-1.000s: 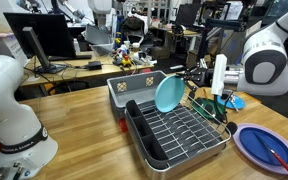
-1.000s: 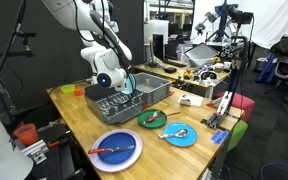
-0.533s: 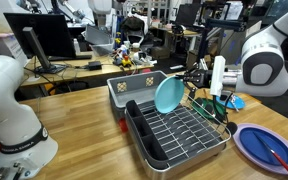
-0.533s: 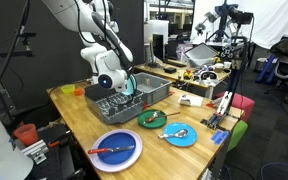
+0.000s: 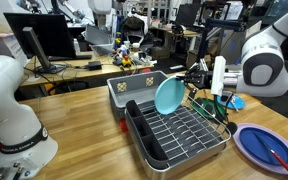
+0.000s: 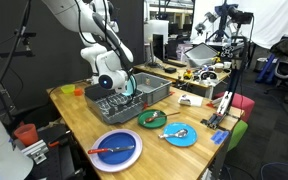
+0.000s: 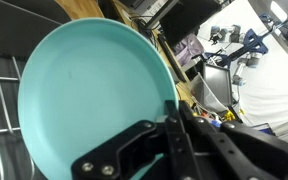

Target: Put the light blue plate on the dish drainer

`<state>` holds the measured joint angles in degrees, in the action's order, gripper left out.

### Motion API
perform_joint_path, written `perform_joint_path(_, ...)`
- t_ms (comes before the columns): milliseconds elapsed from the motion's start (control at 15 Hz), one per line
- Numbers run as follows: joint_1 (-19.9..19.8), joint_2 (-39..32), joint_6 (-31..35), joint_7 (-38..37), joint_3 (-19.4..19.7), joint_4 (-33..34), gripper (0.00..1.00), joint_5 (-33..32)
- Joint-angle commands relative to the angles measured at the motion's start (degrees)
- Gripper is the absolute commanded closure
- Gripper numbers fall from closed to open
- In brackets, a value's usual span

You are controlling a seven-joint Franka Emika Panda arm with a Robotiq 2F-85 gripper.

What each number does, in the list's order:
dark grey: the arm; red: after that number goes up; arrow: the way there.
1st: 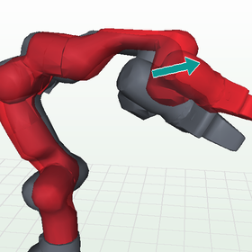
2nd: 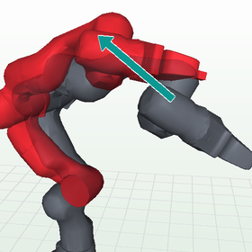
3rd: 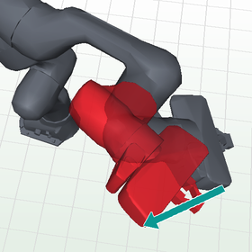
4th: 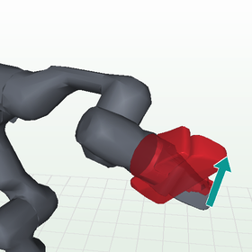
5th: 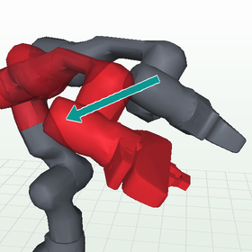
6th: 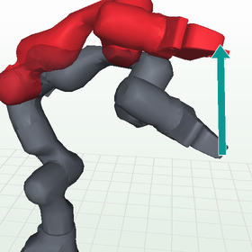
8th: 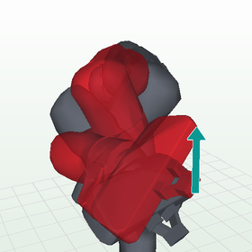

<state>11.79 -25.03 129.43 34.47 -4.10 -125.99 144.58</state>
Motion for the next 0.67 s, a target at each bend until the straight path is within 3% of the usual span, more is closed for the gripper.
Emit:
perform_joint_path(0, 1.2, -0.3, 1.8, -2.5, 0.9, 0.4, 0.98, -1.8)
perform_joint_path(600, 0.9, -0.9, -1.7, -1.6, 1.0, -0.4, 0.98, -5.6)
